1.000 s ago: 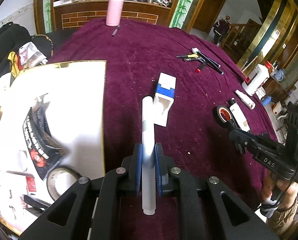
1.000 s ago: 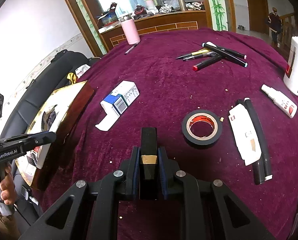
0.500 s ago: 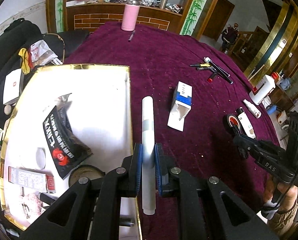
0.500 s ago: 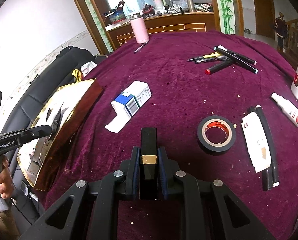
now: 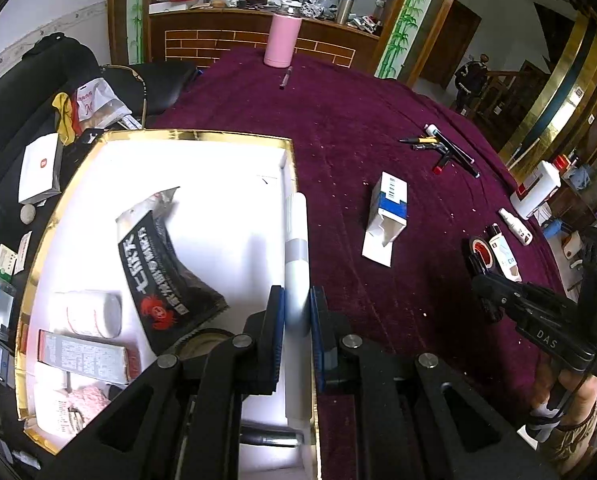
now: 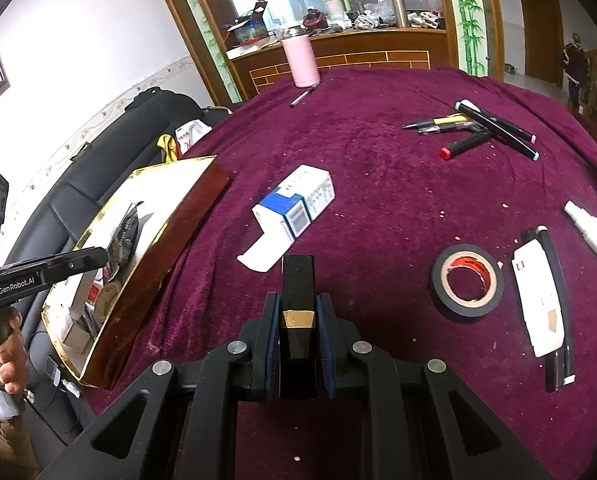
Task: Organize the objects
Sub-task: 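Carry the white stick with the left tool while the right tool carries the black tube to the tray, then lower the white stick into the tray and open the left tool while the right tool releases the black tube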
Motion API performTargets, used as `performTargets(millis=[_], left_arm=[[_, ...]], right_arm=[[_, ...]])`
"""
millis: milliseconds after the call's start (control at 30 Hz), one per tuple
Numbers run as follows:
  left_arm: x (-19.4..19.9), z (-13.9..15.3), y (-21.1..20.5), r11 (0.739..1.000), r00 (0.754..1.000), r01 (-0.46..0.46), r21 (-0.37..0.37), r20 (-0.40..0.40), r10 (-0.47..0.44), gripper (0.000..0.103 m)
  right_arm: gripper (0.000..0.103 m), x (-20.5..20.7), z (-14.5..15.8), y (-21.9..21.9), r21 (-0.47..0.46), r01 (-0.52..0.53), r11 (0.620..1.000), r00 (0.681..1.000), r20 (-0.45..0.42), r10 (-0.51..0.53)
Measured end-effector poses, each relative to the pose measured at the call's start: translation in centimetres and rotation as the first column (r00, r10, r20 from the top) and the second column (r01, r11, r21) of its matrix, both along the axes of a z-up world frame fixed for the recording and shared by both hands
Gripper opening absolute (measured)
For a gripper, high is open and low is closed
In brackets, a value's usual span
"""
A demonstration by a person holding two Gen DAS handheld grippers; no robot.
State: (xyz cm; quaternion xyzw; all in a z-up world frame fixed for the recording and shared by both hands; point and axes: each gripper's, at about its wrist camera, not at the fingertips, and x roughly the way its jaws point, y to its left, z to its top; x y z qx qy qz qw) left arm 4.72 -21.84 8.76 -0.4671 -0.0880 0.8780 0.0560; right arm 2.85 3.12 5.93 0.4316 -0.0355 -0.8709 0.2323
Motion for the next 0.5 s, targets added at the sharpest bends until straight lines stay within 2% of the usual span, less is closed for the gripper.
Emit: performTargets(millis=[500], left_arm=[[0.2, 0.3, -4.7, 0.996, 0.996, -0.085, -0.032, 0.003, 0.085, 0.012]], right_arm=[[0.02, -0.5, 0.7, -4.3, 0.009, -0.083, 0.996, 0.996, -0.02, 0.083]])
